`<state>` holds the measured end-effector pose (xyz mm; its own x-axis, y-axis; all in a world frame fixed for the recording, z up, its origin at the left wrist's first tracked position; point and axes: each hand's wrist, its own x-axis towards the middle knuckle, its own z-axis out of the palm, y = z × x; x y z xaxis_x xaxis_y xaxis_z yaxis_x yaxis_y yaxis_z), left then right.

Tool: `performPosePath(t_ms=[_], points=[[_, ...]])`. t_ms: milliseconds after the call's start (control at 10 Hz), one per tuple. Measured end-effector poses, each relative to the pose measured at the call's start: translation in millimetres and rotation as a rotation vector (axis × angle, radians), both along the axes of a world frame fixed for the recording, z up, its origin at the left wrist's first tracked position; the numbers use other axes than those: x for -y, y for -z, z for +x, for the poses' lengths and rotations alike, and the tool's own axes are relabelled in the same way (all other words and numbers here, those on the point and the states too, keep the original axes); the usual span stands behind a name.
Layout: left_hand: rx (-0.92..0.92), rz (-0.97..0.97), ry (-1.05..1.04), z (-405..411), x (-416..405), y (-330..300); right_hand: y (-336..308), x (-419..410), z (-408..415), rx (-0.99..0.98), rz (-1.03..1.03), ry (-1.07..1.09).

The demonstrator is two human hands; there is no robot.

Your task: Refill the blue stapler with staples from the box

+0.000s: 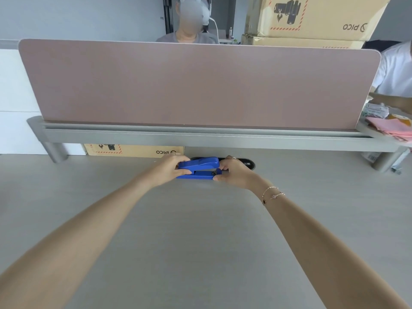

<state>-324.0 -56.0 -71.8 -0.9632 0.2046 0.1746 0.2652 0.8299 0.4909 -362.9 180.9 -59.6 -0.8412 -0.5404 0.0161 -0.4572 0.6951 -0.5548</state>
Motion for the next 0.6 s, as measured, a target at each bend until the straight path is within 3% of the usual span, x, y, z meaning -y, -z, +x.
performPosePath(t_ms=[600], points=[[0.016,-0.067,-0.082,13.7,-12.7,-9.9,6.4,3.1,8.1,-0.065,0.088,0.091]])
